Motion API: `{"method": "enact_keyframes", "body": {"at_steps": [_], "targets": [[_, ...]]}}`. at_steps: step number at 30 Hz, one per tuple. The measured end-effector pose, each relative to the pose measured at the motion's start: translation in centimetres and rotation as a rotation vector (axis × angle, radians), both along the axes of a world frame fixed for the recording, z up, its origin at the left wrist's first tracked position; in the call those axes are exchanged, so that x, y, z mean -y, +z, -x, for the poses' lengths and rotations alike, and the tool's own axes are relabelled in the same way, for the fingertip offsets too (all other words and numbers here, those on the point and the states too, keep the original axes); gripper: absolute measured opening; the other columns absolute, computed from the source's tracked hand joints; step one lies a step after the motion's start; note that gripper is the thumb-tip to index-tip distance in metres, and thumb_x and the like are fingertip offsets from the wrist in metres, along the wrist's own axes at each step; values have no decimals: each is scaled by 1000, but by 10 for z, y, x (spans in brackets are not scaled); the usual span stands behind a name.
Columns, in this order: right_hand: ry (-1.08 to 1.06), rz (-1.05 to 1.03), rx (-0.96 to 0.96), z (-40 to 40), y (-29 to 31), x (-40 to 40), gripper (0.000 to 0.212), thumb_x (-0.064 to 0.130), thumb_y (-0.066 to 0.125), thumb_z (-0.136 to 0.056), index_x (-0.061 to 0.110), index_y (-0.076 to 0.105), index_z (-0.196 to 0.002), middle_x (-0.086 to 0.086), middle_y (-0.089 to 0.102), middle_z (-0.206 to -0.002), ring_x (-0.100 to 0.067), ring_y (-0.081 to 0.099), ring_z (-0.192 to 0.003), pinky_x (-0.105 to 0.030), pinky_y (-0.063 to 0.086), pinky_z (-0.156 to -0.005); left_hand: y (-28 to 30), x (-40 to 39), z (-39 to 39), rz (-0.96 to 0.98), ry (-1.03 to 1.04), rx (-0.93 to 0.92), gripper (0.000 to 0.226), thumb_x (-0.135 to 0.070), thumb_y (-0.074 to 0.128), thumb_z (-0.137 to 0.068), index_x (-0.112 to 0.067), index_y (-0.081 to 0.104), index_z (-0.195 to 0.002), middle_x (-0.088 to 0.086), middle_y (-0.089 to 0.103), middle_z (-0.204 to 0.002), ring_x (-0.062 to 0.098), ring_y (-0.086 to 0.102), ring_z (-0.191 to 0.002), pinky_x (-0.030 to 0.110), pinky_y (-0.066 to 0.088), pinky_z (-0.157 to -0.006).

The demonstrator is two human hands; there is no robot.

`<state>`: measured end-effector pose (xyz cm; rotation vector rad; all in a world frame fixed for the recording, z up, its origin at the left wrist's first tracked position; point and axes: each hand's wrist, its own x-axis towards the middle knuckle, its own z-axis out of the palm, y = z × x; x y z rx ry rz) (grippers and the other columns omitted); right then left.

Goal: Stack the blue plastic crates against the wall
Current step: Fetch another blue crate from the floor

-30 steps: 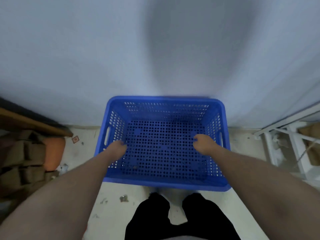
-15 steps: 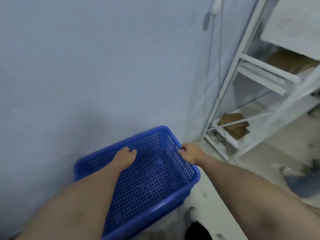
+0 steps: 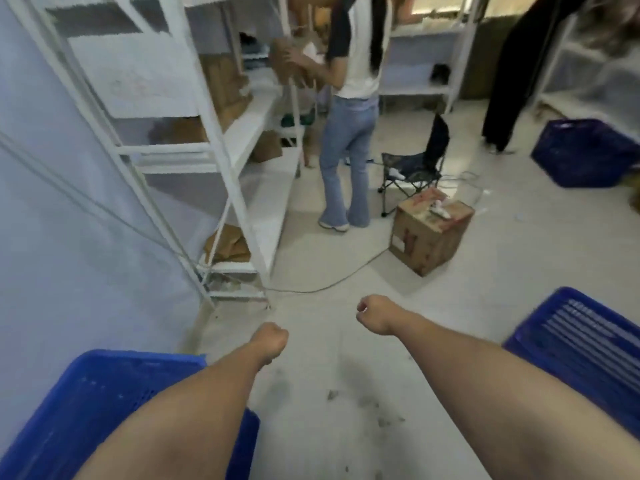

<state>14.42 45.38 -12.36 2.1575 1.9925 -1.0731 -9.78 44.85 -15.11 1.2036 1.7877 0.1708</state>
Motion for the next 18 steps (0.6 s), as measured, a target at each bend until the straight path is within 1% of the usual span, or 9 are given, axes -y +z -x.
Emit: {"method": "enact_keyframes", "body": {"at_steps": [2,4,8,10,12,14,15,16,18], "targets": [[-96,3,-5,-61,-12,21,41,22,46,-98,6,55,-134,-14,52,-142,-30,50,-130,-32,42,-104,-2,2,-57,23,-33,39,14,-13,41,-93,-13,50,-82,11,48,-78,17,36,-59,23,23,-53],[-202,36,9,-144,-23,60,41,19,47,-97,5,54,-135,-14,53,-142,-31,52,-128,-34,45,-104,-13,12,-138,71,-86,89,12,-14,45,-94,-13,52,-85,9,49,-76,17,37,-58,23,25,-53],[-440,127,32,-291,-49,144,38,14,46,-93,5,57,-128,-12,57,-133,-32,58,-117,-36,50,-96,-36,52,-289,222,-186,105,12,-16,48,-95,-9,57,-90,9,58,-86,23,53,-69,27,42,-63],[-578,131,30,-350,-63,186,32,16,46,-91,9,59,-120,-9,61,-123,-31,60,-107,-41,52,-94,-42,73,-355,275,-224,127,13,-16,49,-95,-8,57,-88,8,57,-85,23,55,-70,29,44,-68],[-670,150,31,-398,-74,224,25,18,47,-90,10,61,-110,-10,64,-115,-29,61,-101,-44,52,-92,-47,89,-414,327,-288,139,13,-17,49,-96,-7,57,-92,8,58,-88,22,57,-72,31,46,-71],[-719,172,30,-434,-81,250,20,19,48,-91,9,63,-100,-10,65,-109,-29,62,-98,-42,53,-90,-49,99,-464,363,-344,153,14,-17,49,-96,-5,56,-99,8,59,-90,22,58,-74,31,48,-68],[-743,174,19,-449,-80,259,18,18,48,-91,9,62,-96,-10,64,-108,-29,62,-98,-40,53,-90,-50,102,-487,367,-363,173,14,-16,48,-96,-5,56,-99,8,59,-89,21,57,-73,30,48,-67],[-761,172,15,-462,-79,267,19,18,46,-92,9,63,-97,-11,64,-109,-30,62,-100,-39,52,-89,-50,104,-510,369,-375,191,13,-16,48,-96,-5,55,-95,8,58,-87,21,57,-72,30,47,-67],[-777,181,35,-486,-77,278,27,18,44,-94,4,64,-108,-13,63,-114,-31,60,-103,-37,49,-87,-53,105,-550,382,-396,203,15,-16,47,-96,-7,54,-86,9,58,-86,21,57,-71,32,48,-69]]}}
